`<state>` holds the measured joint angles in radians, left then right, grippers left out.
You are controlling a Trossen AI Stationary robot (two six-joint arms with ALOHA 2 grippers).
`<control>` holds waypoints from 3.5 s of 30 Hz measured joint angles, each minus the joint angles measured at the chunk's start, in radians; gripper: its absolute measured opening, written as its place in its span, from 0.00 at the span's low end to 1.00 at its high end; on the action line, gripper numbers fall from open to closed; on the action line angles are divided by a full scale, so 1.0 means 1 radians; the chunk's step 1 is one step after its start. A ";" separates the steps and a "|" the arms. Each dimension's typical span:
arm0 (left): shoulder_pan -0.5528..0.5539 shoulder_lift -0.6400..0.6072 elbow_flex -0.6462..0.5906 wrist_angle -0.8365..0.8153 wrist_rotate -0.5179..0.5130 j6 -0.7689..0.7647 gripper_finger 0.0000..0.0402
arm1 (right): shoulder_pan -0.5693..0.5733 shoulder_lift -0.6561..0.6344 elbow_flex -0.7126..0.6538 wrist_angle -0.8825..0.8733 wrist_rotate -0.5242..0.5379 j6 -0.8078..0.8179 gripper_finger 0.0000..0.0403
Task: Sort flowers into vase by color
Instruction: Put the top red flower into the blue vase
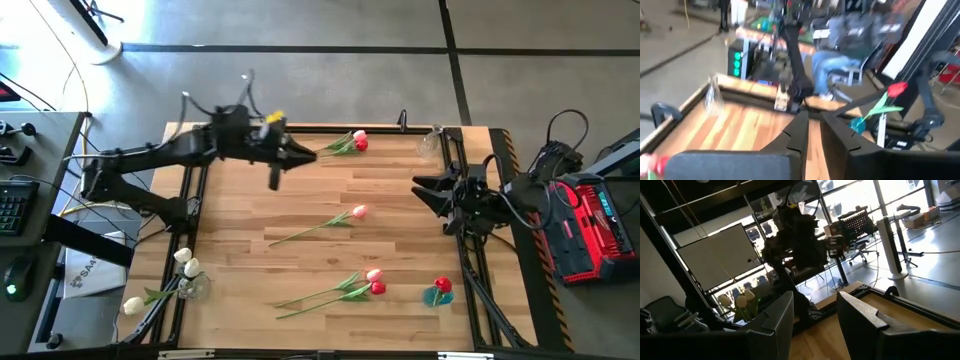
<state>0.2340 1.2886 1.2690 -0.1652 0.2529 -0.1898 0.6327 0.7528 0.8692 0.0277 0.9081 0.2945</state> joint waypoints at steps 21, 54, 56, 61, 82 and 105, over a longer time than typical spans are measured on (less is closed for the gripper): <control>0.139 0.284 0.000 -0.151 -0.106 0.095 0.26 | -0.031 0.069 0.000 0.000 0.023 0.066 0.36; 0.342 0.827 0.236 -0.240 -0.151 0.415 0.29 | -0.128 -0.036 0.000 -0.103 -0.022 0.020 0.39; 0.342 0.857 0.283 -0.302 -0.150 0.433 0.29 | -0.135 -0.047 0.000 -0.116 -0.028 0.019 0.39; 0.342 0.910 0.376 -0.387 -0.148 0.461 0.29 | -0.136 -0.063 0.000 -0.146 -0.043 0.020 0.39; 0.371 0.965 0.447 -0.624 -0.186 0.531 0.29 | -0.136 -0.137 0.000 -0.222 -0.047 0.011 0.39; 0.361 0.971 0.447 -0.632 -0.166 0.522 0.00 | -0.136 -0.138 0.000 -0.229 -0.047 0.018 0.39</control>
<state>0.5949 2.2597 1.7157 -0.7967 0.0872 0.3320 0.4969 0.6147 0.8692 -0.2012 0.8607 0.3126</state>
